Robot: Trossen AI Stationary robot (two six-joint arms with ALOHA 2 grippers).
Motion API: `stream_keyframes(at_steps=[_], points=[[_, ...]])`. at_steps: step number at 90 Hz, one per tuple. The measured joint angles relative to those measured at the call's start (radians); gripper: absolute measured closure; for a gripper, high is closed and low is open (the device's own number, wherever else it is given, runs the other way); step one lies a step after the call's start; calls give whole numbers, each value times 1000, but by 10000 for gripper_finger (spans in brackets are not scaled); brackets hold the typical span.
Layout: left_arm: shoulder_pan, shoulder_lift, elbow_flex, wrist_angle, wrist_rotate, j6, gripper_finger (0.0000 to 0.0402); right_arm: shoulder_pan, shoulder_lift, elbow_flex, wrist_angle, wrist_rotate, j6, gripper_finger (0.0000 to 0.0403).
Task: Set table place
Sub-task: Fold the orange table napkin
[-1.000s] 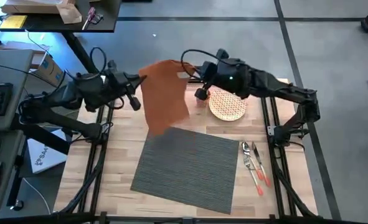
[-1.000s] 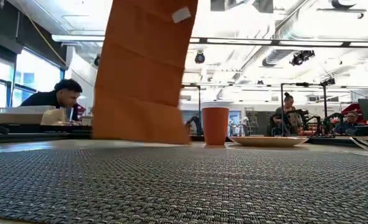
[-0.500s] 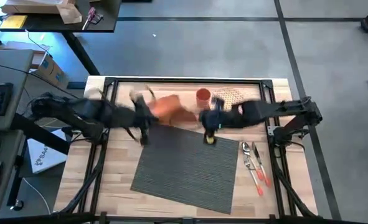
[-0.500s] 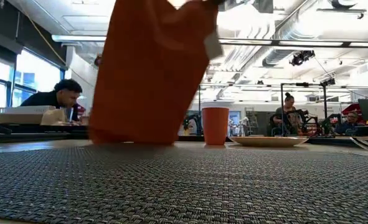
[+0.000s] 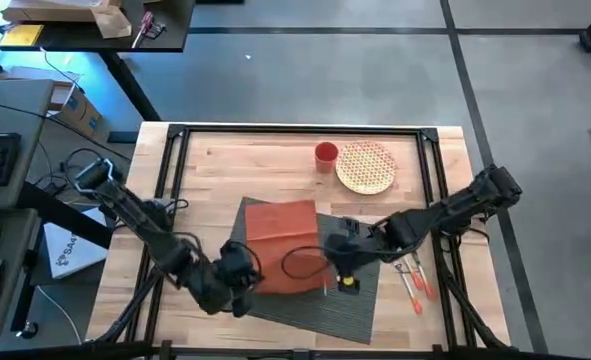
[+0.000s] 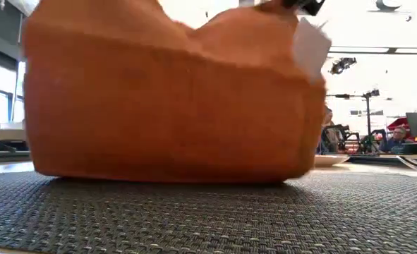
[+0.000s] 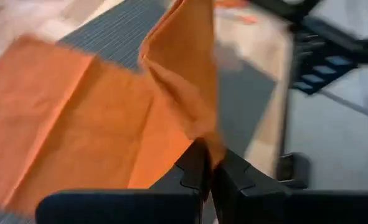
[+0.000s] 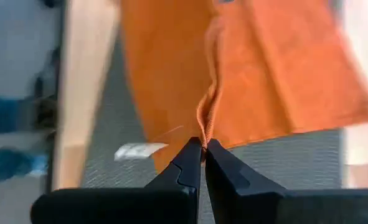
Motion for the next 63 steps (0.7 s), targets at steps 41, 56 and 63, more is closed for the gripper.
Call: stream_keyframes(at_steps=[41,56,63], points=[[254,20,-195,-320,-85,-222,401,-386,244,0,67,28,-196,403],[332,20,-249,-146,-64,-50,401,-424,312,0,49,7,-170,403],[361,20,-252,-98,-9,55,401,-426,315,2,23,-22,-157,403]])
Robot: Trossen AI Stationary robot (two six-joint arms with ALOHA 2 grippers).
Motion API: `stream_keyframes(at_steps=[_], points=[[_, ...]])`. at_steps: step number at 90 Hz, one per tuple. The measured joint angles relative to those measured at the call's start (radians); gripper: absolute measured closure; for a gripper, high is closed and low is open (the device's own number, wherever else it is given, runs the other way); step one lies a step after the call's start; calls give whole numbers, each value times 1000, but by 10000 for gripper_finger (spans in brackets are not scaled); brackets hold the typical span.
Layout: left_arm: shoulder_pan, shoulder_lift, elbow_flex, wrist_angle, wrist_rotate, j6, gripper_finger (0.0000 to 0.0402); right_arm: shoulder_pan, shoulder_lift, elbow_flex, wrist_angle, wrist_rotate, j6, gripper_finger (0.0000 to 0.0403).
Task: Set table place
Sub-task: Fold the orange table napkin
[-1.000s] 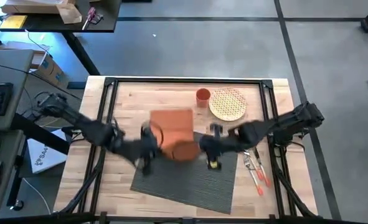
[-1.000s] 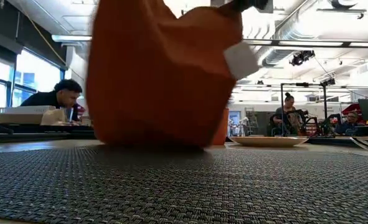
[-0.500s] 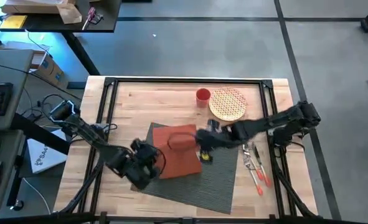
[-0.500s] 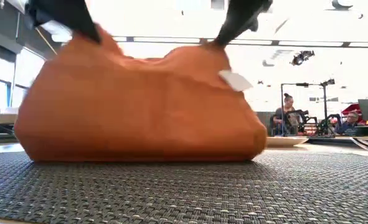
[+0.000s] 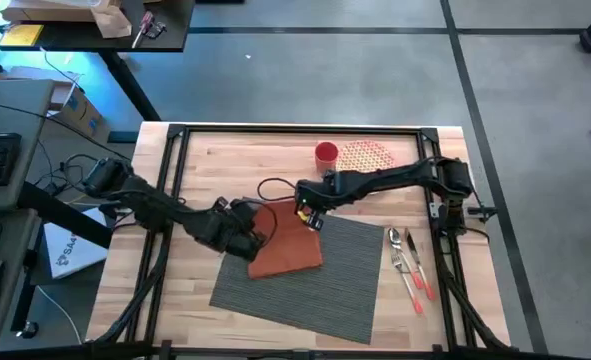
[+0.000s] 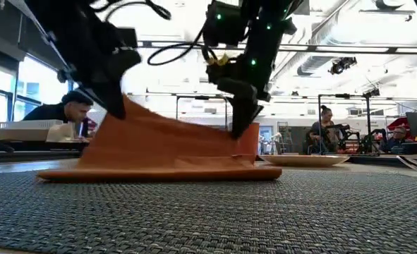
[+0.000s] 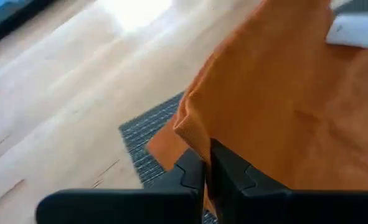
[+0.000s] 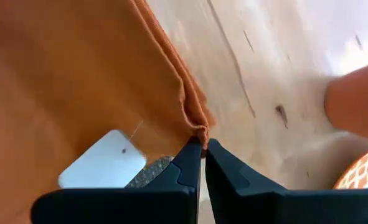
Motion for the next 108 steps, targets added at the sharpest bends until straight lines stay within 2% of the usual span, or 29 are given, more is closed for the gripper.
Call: stream_keyframes(at_steps=[17,29,39,51,69,84,108], points=[[-1,-49,77,22,169,200,401,25,-53,81,-215,-225,38,403],[11,-58,77,-95,141,132,401,37,-60,87,-151,-140,31,403],[33,-50,47,-138,89,94,401,-7,-24,83,-76,-123,40,403],[65,-49,-32,-48,56,148,401,-44,30,81,-75,-111,62,403],[103,-47,-120,126,86,214,401,-59,74,81,-114,-158,71,403],[104,-47,-108,145,112,215,401,-42,63,151,-249,-206,91,403],[119,6,-110,151,68,240,401,-77,93,158,-195,-166,91,403]])
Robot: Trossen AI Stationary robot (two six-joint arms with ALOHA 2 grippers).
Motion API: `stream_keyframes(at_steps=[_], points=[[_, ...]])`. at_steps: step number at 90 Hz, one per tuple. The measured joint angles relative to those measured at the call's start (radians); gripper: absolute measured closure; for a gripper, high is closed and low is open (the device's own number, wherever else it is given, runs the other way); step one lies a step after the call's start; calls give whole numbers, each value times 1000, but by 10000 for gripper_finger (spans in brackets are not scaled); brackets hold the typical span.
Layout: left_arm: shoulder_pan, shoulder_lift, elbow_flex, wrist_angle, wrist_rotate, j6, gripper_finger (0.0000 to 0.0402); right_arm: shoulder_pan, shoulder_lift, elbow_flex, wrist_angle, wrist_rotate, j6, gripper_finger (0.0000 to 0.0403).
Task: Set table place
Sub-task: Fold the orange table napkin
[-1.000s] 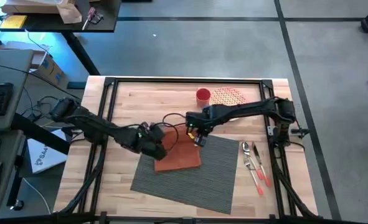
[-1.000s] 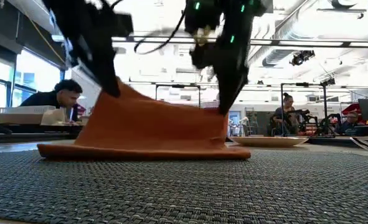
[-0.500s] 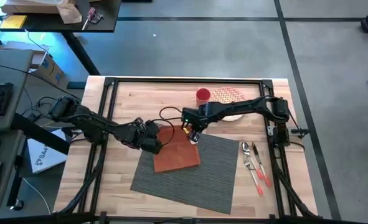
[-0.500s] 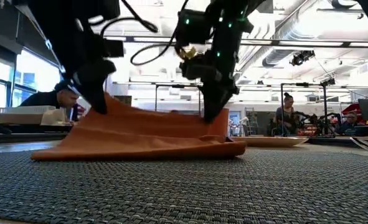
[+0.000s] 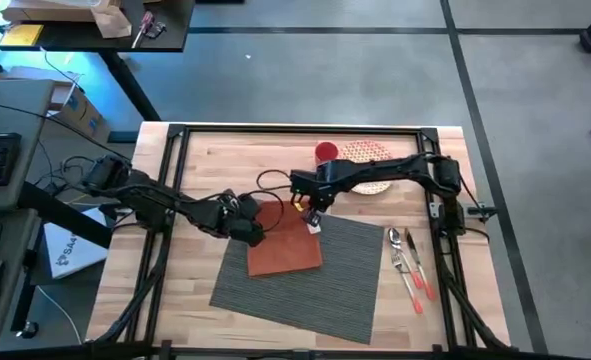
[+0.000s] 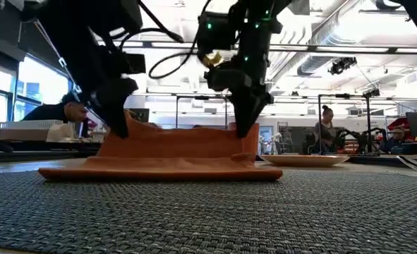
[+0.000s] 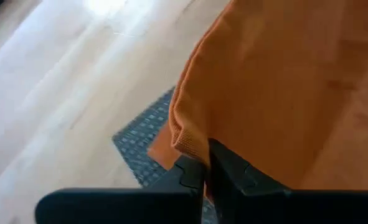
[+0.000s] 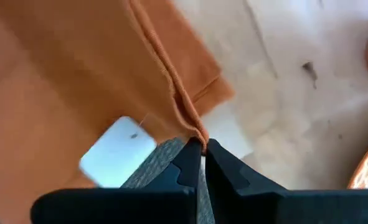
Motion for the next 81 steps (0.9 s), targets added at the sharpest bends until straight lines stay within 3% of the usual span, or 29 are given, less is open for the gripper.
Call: stream_keyframes(at_steps=[26,41,65,81], points=[[14,71,-28,11,39,-27,399,-18,69,-1,54,24,-25,402],[14,66,-28,-10,84,49,361,-20,71,-1,86,4,-35,395],[10,-68,-28,-88,209,50,274,-22,4,6,64,-20,-132,293],[-18,-100,-28,85,365,242,266,9,-42,7,120,-272,-327,236]])
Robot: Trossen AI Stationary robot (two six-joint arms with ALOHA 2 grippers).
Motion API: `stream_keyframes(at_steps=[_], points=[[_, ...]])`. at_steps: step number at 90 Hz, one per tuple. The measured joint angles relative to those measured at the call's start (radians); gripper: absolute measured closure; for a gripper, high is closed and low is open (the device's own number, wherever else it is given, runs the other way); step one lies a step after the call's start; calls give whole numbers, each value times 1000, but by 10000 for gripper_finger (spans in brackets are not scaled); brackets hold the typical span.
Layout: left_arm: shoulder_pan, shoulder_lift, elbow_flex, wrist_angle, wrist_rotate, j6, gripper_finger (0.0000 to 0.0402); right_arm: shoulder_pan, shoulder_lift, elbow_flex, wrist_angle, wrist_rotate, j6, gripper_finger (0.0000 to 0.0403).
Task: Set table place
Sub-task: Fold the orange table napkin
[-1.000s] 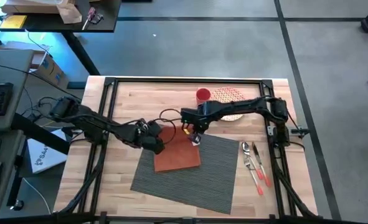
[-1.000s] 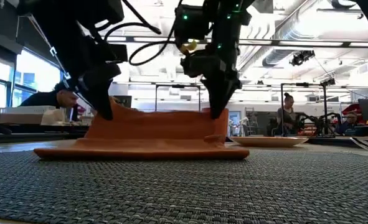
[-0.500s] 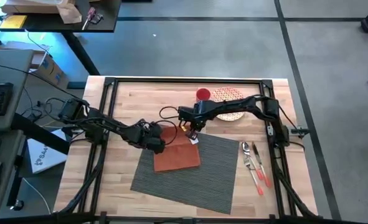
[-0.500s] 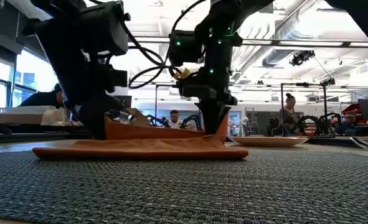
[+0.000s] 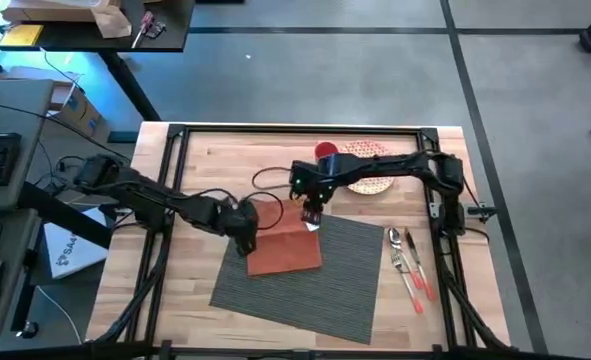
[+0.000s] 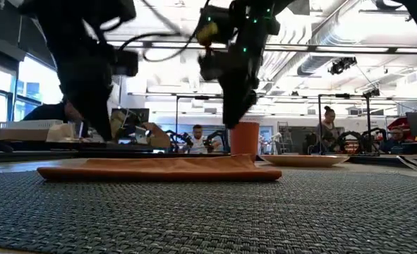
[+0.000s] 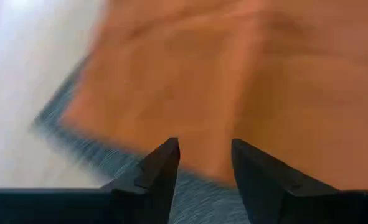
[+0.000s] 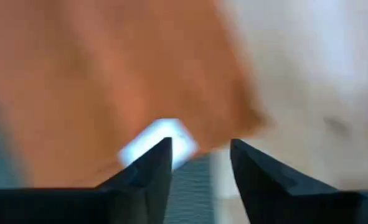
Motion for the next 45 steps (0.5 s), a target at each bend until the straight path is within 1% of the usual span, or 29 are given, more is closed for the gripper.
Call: stream_keyframes(at_steps=[4,11,24,35,45], points=[[-4,15,-2,55,19,52,268,14,8,0,26,-24,-59,229],[0,48,-22,125,41,109,274,38,33,0,53,-28,-161,223],[18,123,-34,135,29,100,281,65,100,-1,92,-20,-244,225],[30,165,-30,149,32,88,282,77,139,-1,119,22,-258,244],[34,191,-28,152,47,87,285,78,174,-1,135,24,-257,271]])
